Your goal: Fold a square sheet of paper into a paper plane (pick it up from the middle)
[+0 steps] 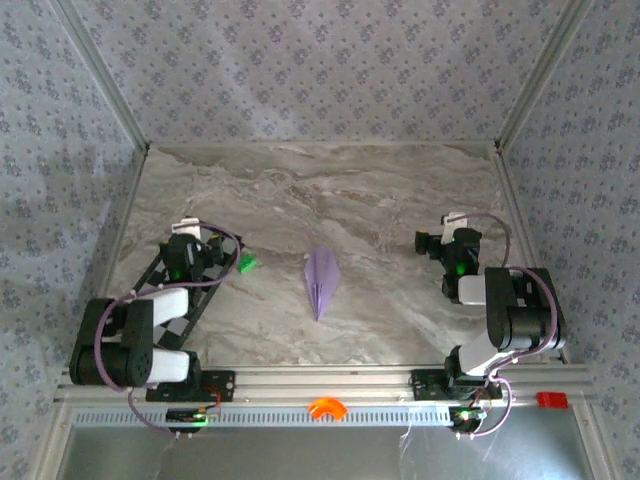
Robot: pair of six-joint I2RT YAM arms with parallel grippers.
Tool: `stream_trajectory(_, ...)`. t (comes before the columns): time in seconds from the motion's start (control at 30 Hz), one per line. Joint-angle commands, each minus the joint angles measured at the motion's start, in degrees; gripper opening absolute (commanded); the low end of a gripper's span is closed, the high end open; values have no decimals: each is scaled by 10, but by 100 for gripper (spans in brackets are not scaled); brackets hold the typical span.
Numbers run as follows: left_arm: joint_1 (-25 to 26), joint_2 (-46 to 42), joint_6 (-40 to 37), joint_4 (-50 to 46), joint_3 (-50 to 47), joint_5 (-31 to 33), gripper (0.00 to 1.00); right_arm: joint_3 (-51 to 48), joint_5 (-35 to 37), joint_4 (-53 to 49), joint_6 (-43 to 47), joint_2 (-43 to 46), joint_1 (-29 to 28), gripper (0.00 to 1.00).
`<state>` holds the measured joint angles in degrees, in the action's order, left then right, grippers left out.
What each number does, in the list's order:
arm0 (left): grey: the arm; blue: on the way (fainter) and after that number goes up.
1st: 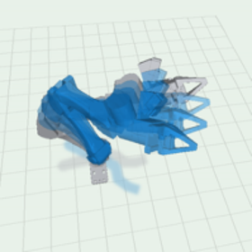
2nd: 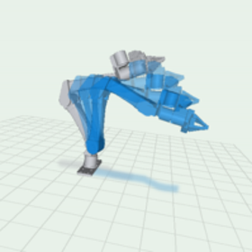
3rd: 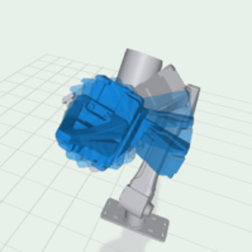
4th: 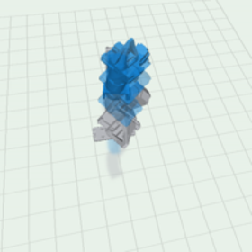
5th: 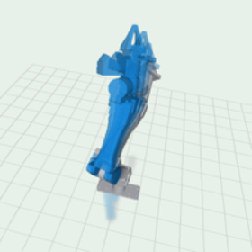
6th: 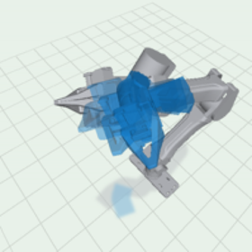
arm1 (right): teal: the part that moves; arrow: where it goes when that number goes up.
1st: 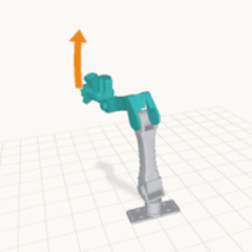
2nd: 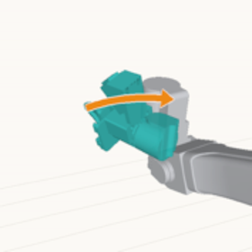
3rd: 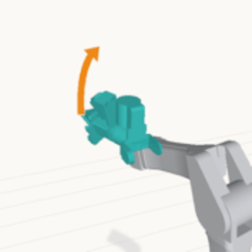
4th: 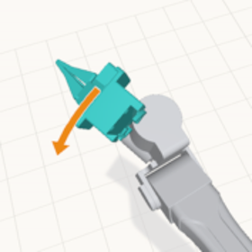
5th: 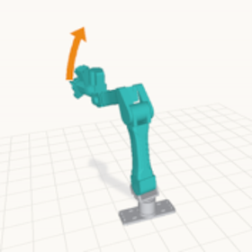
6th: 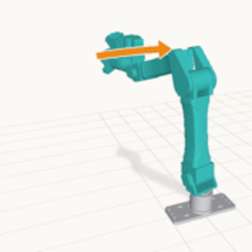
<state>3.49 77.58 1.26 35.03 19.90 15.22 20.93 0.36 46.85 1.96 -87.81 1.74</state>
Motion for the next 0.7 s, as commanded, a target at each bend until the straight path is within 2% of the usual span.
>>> stream_trajectory(0.0, -8, 33, -17, 66, 33, -59, 99, 9, 21, 20, -6, -1, -1, 100)
stream_trajectory(0.13, -9, 111, -26, 211, -3, -79, 99, 10, 21, 19, -5, -1, -2, 100)
stream_trajectory(0.2, -12, 96, -11, 161, 8, -61, 99, 10, 21, 18, -5, -1, -2, 100)
stream_trajectory(0.27, -15, 110, 2, 150, 28, -36, 100, 10, 22, 19, -5, -1, -2, 100)
stream_trajectory(0.3, -30, 104, 17, 120, 35, -56, 100, 10, 21, 19, -5, -1, -2, 100)
stream_trajectory(0.33, -39, 103, 19, 128, 33, -70, 100, 10, 22, 18, -5, -1, -2, 100)
stream_trajectory(0.57, -36, 103, 17, 127, 32, -66, 100, 11, 22, 18, -5, -2, -2, 100)
stream_trajectory(0.6, -37, 103, 15, 127, 33, -70, 100, 11, 20, 17, -5, -2, -2, 100)
stream_trajectory(0.67, -37, 103, -10, 114, 38, -137, 100, 10, 21, 18, -5, -1, -2, 100)
